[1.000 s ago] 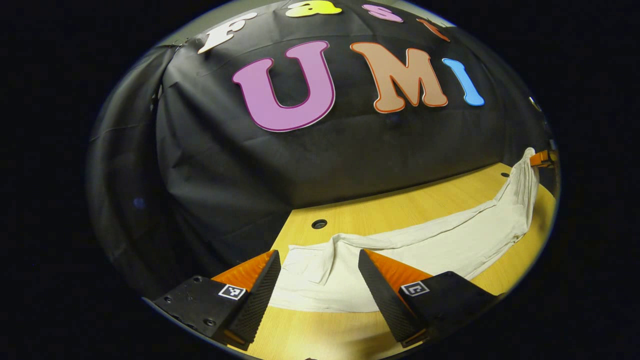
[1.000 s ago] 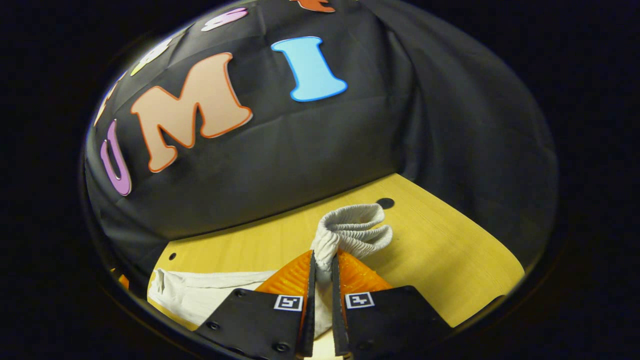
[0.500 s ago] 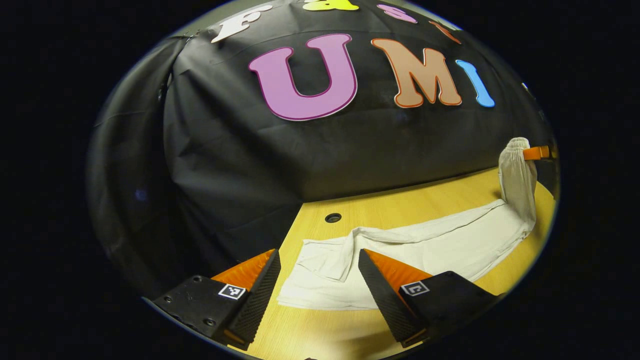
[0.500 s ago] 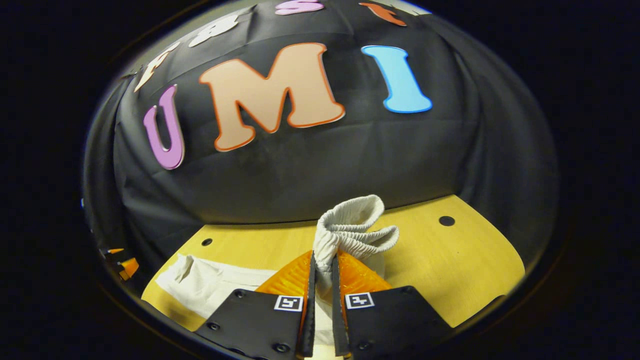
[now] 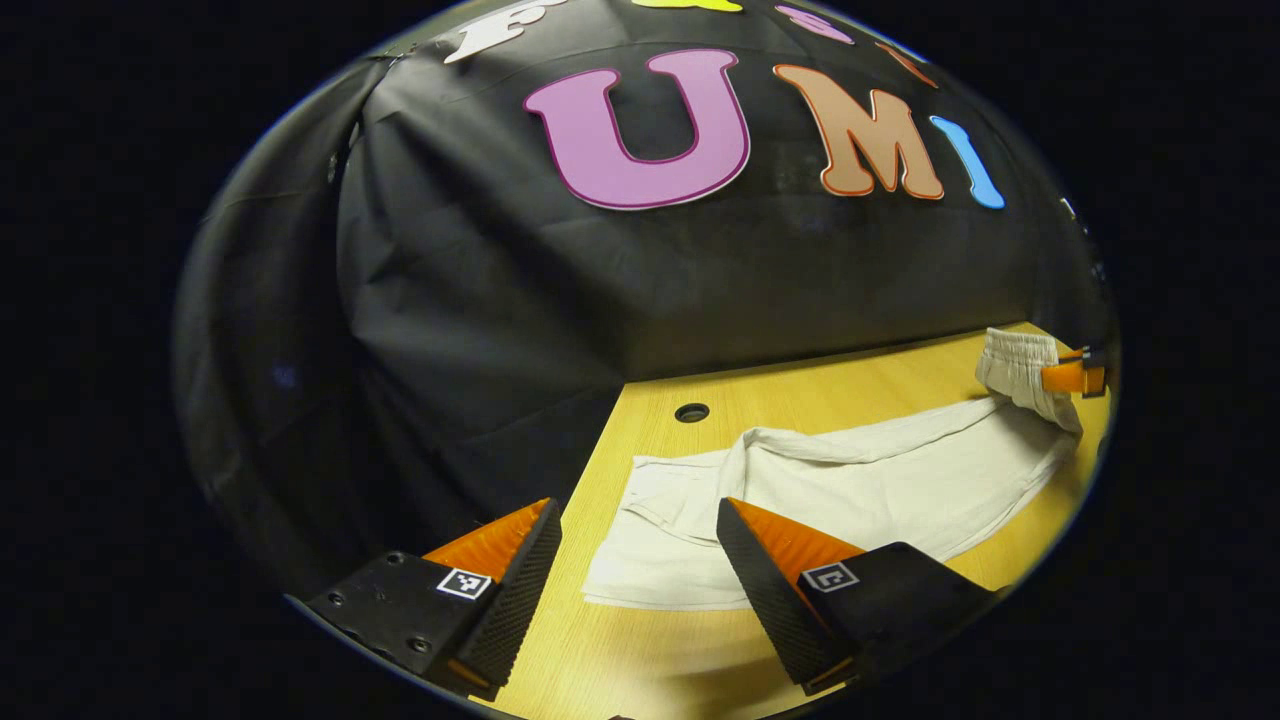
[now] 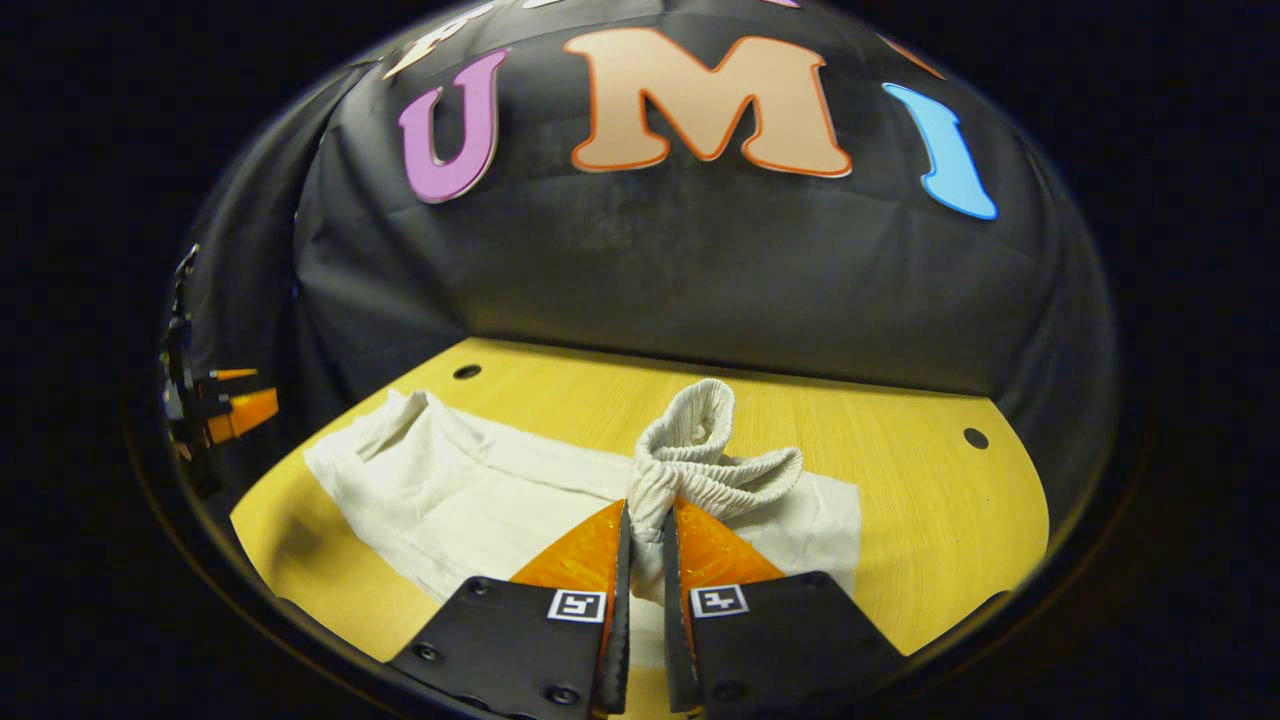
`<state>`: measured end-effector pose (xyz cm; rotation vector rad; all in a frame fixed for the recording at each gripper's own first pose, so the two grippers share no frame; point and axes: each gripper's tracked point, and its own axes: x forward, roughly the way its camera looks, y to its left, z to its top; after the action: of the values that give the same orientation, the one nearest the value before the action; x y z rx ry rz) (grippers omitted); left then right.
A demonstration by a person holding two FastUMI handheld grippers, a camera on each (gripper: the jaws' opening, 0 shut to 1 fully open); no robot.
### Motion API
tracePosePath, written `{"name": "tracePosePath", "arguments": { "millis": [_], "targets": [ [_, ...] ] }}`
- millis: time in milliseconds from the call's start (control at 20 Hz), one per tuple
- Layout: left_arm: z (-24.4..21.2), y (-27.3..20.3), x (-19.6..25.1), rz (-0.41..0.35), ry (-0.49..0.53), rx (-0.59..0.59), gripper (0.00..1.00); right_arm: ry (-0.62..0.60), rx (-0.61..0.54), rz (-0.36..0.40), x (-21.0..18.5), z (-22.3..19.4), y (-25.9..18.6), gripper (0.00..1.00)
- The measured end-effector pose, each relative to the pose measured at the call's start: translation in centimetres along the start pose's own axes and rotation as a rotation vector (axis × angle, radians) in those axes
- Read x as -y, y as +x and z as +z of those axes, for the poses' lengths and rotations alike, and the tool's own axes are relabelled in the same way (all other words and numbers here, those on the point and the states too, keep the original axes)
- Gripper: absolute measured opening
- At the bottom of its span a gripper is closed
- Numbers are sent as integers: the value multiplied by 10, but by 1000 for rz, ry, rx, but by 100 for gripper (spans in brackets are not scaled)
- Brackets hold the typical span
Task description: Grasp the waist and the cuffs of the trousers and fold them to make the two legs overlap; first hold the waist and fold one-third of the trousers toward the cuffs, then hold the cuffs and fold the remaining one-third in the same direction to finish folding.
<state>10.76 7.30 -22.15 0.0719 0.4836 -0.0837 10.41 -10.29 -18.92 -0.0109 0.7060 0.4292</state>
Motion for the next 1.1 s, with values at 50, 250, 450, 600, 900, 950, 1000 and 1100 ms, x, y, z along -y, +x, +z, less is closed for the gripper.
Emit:
{"name": "tracePosePath", "arguments": {
  "millis": [50, 250, 450, 600, 900, 950, 1000, 1100],
  "targets": [
    [-3, 4, -1, -3, -6, -7, 96, -25, -21, 5, -3, 2, 3, 19],
    [-22, 20, -6, -18, -52, -38, 96, -28, -84, 78, -1, 6, 10, 43],
    [-46, 43, -11, -27, -114, -74, 96, -17, -78, 93, 14, 3, 0, 97],
    [-69, 60, -11, -29, -173, -120, 96, -21, -86, 71, 7, 1, -3, 98],
    [-107, 82, -12, 19, -224, -196, 96, -75, -85, 42, 13, -1, -17, 97],
    [-113, 83, -10, 13, -229, -216, 96, -90, -88, 37, 15, -2, -20, 98],
    [-120, 83, -7, 6, -235, -241, 97, -103, -90, 33, 16, -3, -20, 96],
    [-121, 83, -7, 13, -254, -232, 100, -118, -88, 19, 20, -3, -24, 98]
  ]
}}
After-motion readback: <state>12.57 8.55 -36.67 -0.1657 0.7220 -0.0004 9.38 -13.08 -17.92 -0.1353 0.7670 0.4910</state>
